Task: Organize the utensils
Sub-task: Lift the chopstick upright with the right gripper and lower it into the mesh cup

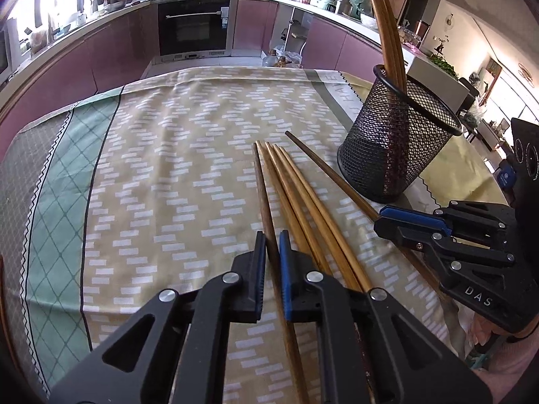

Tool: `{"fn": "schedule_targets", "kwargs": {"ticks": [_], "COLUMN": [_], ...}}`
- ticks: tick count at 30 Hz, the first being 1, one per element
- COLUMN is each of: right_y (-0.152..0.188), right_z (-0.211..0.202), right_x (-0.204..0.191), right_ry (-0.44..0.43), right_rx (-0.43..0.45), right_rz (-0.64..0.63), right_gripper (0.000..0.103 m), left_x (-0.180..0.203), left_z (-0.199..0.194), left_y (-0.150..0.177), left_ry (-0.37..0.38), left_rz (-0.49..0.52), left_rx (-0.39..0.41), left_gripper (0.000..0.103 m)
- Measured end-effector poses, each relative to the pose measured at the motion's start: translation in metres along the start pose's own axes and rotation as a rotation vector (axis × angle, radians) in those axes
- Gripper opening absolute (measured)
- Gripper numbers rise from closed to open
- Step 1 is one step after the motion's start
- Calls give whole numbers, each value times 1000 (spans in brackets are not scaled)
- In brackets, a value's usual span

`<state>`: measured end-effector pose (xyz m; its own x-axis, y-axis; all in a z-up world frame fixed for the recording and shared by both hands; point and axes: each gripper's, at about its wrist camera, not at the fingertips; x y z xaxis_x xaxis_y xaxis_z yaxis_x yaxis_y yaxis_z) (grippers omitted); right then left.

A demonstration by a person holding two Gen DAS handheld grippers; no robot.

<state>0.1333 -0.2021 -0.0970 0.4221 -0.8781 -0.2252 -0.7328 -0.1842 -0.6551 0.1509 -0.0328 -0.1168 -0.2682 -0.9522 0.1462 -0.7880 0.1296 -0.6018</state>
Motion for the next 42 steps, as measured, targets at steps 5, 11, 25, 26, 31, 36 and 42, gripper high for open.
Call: {"fn": "schedule_targets", "kwargs": {"ticks": [5, 11, 25, 26, 31, 36, 42], "right_y": [1, -1, -12, -13, -16, -22, -33], "right_z": [-14, -27, -60, -63, -79, -96, -115], "right_x": [2, 3, 9, 10, 21, 30, 41], "right_ry": [-34, -102, -190, -188, -183, -170, -147], "right_rx": [18, 37, 134, 144, 193, 250, 318], "right_rz": [2, 18, 42, 42, 57, 59, 57], "right_gripper": [6, 6, 6, 6, 6, 6, 6], "left_x": [-1, 0, 13, 13, 16, 17, 22], "left_z": [-16, -39, -100, -103, -122, -143, -163], "left_y": [1, 0, -10, -11, -15, -24, -41], "left_ry": [20, 67, 185, 191, 230, 259, 293], "left_rz": [-1, -4, 18, 21, 25, 32, 33], "left_rx": [24, 58, 162, 169, 203, 256, 316], "left_gripper": [8, 8, 8, 8, 8, 8, 8]}}
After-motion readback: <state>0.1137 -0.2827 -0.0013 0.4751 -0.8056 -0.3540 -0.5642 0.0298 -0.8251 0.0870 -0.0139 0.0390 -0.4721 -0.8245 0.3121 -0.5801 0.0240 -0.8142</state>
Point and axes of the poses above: each gripper's, at about its wrist camera, not at the fingertips, and z roughly the way its jaws point, x to its right, y to its underside, and after that the axes turned 1 degree about x, right-handed
